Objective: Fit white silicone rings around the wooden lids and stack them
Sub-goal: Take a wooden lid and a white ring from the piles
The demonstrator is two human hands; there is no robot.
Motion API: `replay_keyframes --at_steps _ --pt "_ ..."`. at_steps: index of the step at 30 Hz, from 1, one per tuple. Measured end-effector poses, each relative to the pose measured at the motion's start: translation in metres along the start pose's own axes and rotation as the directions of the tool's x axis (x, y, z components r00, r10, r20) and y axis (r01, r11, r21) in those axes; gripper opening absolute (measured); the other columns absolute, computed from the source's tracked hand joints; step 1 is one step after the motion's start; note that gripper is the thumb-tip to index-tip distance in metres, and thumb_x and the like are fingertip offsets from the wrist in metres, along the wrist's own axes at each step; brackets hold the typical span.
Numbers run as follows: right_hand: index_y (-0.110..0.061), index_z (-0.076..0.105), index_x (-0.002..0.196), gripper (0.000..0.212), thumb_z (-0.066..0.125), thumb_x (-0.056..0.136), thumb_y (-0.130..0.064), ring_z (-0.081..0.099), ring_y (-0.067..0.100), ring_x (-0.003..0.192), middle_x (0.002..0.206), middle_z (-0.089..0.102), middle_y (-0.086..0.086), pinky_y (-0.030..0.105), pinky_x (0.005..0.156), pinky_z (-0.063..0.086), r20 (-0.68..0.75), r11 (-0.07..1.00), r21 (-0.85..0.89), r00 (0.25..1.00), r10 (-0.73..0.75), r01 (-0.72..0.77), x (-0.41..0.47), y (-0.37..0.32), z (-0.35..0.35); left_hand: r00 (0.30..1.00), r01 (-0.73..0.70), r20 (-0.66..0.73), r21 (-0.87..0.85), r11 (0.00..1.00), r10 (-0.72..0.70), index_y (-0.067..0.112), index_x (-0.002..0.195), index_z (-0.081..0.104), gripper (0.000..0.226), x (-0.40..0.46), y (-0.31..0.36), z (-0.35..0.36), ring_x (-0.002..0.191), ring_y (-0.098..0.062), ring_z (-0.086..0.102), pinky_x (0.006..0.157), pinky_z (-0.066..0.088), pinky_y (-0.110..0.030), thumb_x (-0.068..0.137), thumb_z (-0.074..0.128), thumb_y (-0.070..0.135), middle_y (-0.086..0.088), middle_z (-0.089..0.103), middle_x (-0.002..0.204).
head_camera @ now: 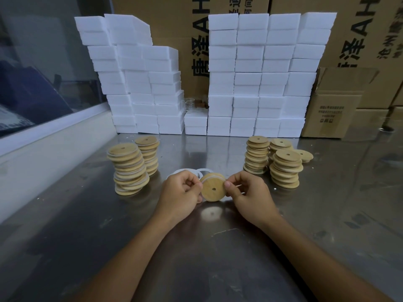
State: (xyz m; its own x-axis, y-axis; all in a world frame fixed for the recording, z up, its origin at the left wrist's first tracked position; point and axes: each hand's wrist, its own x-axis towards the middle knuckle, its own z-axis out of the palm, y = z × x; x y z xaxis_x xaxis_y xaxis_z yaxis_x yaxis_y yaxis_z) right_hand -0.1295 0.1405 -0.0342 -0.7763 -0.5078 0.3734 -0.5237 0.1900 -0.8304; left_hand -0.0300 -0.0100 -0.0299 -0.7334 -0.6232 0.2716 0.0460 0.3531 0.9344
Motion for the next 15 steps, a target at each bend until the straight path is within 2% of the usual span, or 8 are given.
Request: replay_keyframes --at_steps 4,7,10,12,15 --pt "-0.016 0.066 0.085 0.009 0.067 0.092 -0.021 0.068 0.013 0.076 0.079 0.071 -0.003 0.032 0.068 0.058 -0.006 1.000 0.014 1.000 0.012 -0.012 0.000 0.000 0.000 1.000 -0.008 -0.012 0.006 1.000 0.008 0.008 0.072 0.062 0.016 -0.002 0.002 -0.001 0.057 -0.025 0.068 0.069 0.061 -0.050 0.084 0.061 -0.002 -0.011 0.067 0.057" --pt "-0.016 0.066 0.084 0.010 0.068 0.092 -0.022 0.068 0.012 0.072 0.078 0.070 0.000 0.021 0.055 0.054 -0.002 0.998 0.059 1.000 0.019 -0.019 0.000 0.001 0.001 0.997 -0.019 -0.075 -0.045 0.999 0.016 0.007 0.072 0.064 0.015 -0.002 0.009 -0.004 0.058 -0.022 0.069 0.065 0.061 -0.039 0.085 0.062 0.001 -0.009 0.068 0.057" --pt "-0.017 0.066 0.082 0.011 0.068 0.091 -0.022 0.067 0.006 0.066 0.075 0.069 0.000 0.013 0.052 0.049 0.001 0.998 0.061 1.000 0.030 -0.030 0.000 0.001 0.002 0.975 -0.048 -0.221 -0.160 0.986 0.012 0.005 0.077 0.066 0.009 0.004 0.021 -0.014 0.059 -0.017 0.070 0.055 0.054 -0.021 0.085 0.063 0.002 -0.008 0.071 0.061" --pt "-0.016 0.066 0.082 0.012 0.068 0.091 -0.022 0.067 0.005 0.061 0.073 0.069 0.000 0.012 0.051 0.048 0.003 0.996 0.070 0.999 0.047 -0.047 -0.001 0.001 0.003 0.936 -0.078 -0.351 -0.292 0.953 -0.031 0.002 0.080 0.065 0.008 0.009 0.028 -0.024 0.060 -0.017 0.072 0.054 0.054 -0.019 0.086 0.060 0.000 -0.008 0.071 0.062" --pt "-0.016 0.066 0.082 0.011 0.068 0.091 -0.021 0.067 0.004 0.056 0.070 0.068 -0.005 0.010 0.050 0.045 0.011 0.997 0.055 0.998 0.054 -0.054 -0.001 0.000 0.004 0.832 -0.135 -0.536 -0.444 0.886 -0.142 0.000 0.081 0.063 0.010 0.015 0.036 -0.037 0.063 -0.018 0.073 0.054 0.055 -0.021 0.090 0.060 0.003 -0.009 0.071 0.066"
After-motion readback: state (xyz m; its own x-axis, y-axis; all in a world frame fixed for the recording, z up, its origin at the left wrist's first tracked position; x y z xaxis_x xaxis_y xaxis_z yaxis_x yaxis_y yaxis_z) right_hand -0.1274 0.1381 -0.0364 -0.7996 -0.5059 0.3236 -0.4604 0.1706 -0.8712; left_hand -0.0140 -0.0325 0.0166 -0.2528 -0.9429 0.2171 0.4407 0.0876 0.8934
